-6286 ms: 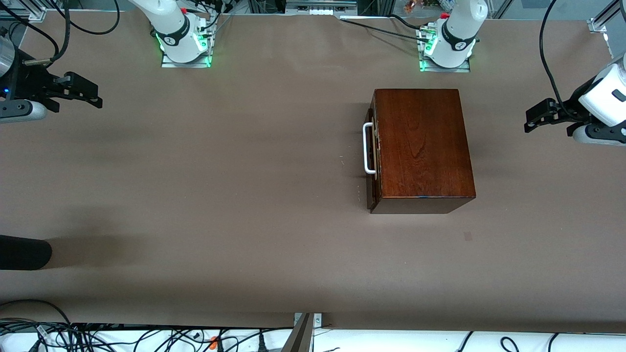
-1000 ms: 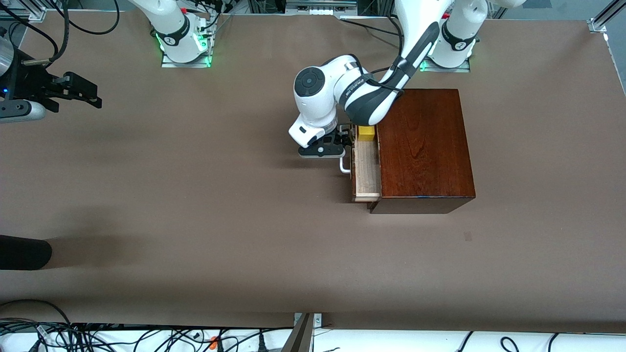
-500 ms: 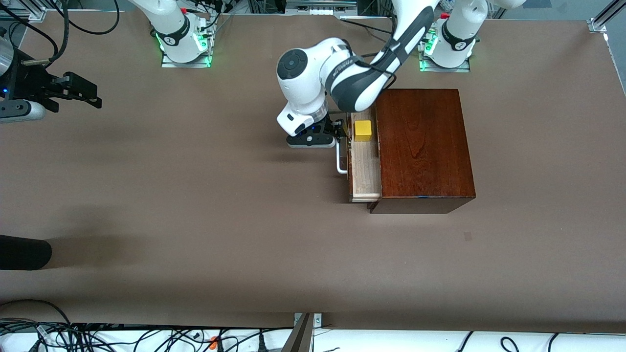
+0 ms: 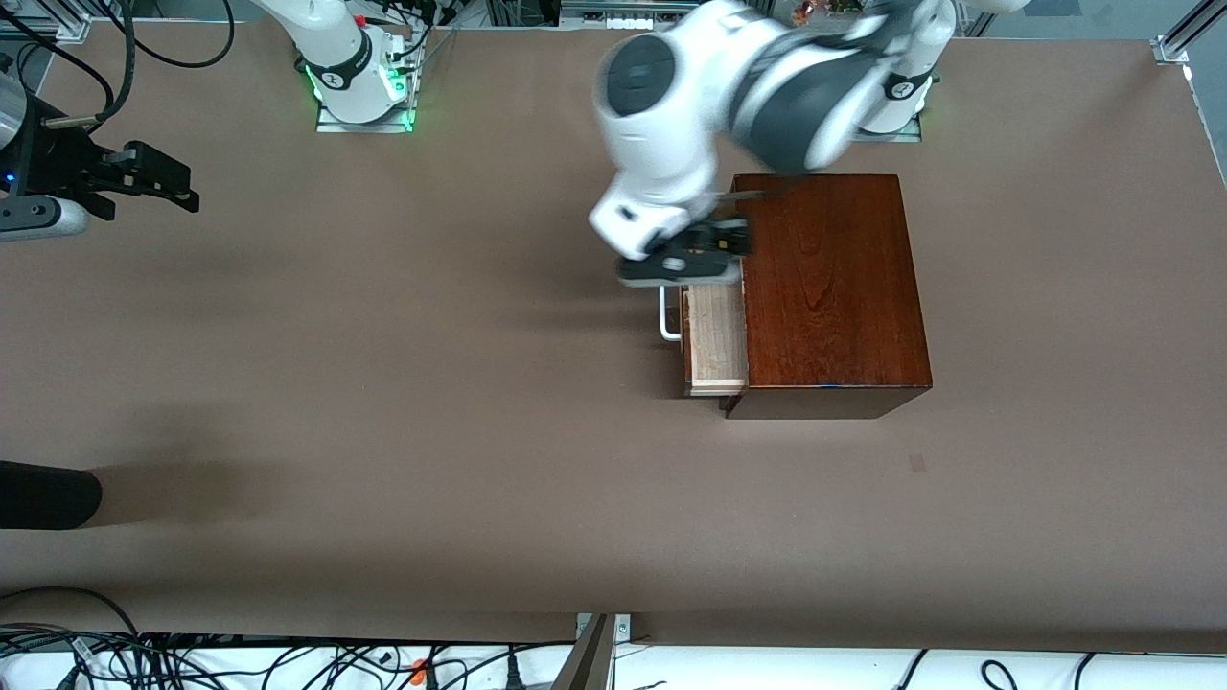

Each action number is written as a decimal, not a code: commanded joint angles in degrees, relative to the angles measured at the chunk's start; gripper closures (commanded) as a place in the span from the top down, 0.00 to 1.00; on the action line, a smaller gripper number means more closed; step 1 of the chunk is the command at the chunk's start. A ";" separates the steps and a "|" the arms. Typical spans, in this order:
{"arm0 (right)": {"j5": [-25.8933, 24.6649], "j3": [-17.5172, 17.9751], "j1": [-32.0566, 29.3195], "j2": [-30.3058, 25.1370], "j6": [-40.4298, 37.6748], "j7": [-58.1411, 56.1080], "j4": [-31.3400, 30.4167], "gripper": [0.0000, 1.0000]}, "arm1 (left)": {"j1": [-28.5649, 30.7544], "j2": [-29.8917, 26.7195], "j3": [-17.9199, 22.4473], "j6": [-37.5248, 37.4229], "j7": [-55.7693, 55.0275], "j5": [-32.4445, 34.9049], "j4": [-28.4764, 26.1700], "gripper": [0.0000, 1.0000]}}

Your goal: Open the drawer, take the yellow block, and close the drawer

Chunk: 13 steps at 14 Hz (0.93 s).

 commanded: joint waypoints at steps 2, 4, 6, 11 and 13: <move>0.55 -0.04 -0.20 -0.97 -0.72 0.00 -0.17 1.00 | 10.83 -6.25 -0.51 -3.05 12.84 -2.33 -0.68 1.00; 0.55 -0.04 -0.20 -0.88 -0.72 -0.01 -0.17 1.00 | 16.37 -8.44 0.18 -3.15 18.64 -4.87 -0.76 1.00; 0.46 0.05 -0.11 -0.97 -0.63 -0.09 -0.17 1.00 | 20.25 -12.13 2.02 -2.97 26.45 -7.86 -2.51 1.00; -0.33 0.75 -0.02 0.96 -0.72 -0.44 -0.17 1.00 | 19.30 -24.78 16.26 5.54 42.53 -11.28 -18.75 1.00; 0.46 1.01 0.76 4.90 -2.21 -0.79 -0.34 1.00 | 19.65 -27.69 16.27 6.78 44.86 -11.65 -22.29 1.00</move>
